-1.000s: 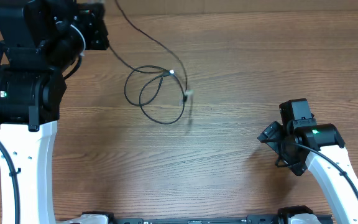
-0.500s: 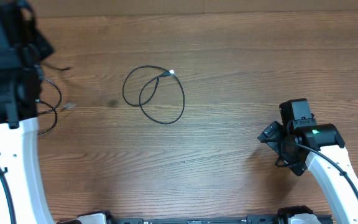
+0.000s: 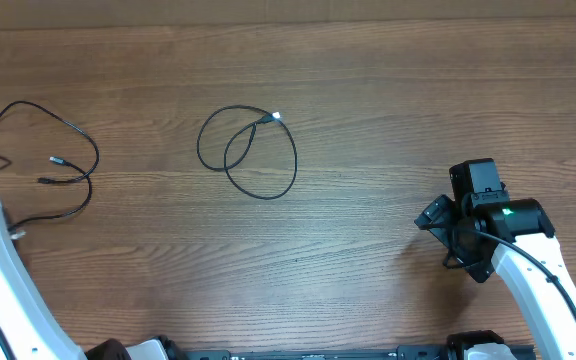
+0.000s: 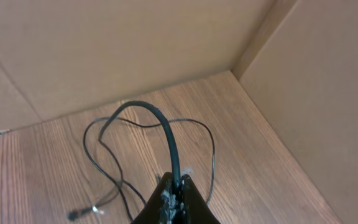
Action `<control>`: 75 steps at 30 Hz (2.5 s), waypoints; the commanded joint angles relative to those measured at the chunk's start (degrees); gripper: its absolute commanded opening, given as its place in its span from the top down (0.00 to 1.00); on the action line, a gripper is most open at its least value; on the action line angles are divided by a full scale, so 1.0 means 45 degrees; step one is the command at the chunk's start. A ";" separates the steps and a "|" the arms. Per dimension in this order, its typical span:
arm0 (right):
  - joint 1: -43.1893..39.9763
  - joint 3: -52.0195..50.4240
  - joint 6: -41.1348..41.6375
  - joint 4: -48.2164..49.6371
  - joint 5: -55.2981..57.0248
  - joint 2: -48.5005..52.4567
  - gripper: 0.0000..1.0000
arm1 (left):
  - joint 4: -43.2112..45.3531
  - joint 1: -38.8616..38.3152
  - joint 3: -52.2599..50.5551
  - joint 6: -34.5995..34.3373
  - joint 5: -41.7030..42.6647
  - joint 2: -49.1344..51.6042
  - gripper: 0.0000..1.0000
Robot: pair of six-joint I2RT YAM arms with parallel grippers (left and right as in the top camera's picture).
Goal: Untangle cables
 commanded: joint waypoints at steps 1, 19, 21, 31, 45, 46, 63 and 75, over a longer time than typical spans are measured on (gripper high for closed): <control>-0.0058 0.0155 -0.0044 0.0005 0.0126 -0.0151 0.00 | -0.0019 0.0058 0.0039 -0.0219 -0.0019 0.0656 0.96; -0.0058 0.0155 -0.0044 0.0058 0.0126 -0.0151 0.00 | 0.0248 0.0316 0.0039 -0.0170 0.0311 0.2341 0.01; -0.0058 0.0155 -0.0044 0.0063 0.0126 -0.0151 0.00 | 0.0243 0.0316 0.0039 -0.0170 0.0724 0.2341 0.00; -0.0058 0.0155 -0.0044 0.0063 0.0126 -0.0151 0.00 | 0.0262 -0.0243 0.0029 0.0019 0.5226 0.2365 0.00; -0.0058 0.0155 -0.0044 0.0063 0.0083 -0.0151 0.00 | 0.0486 -0.5115 0.0029 0.5416 0.8038 0.4333 0.00; -0.0058 0.0155 -0.0044 0.0063 0.0083 -0.0151 0.00 | 0.0423 -0.5440 0.0029 0.5702 0.8038 0.4648 0.01; -0.0058 0.0155 -0.0049 0.0063 0.0087 -0.0151 0.00 | 0.0262 -0.7830 0.0029 0.6033 0.7310 0.9466 0.02; -0.0058 0.0155 -0.0049 0.0165 0.0097 -0.0151 0.00 | 0.0223 -0.8019 0.0024 0.6033 0.5916 1.0720 0.07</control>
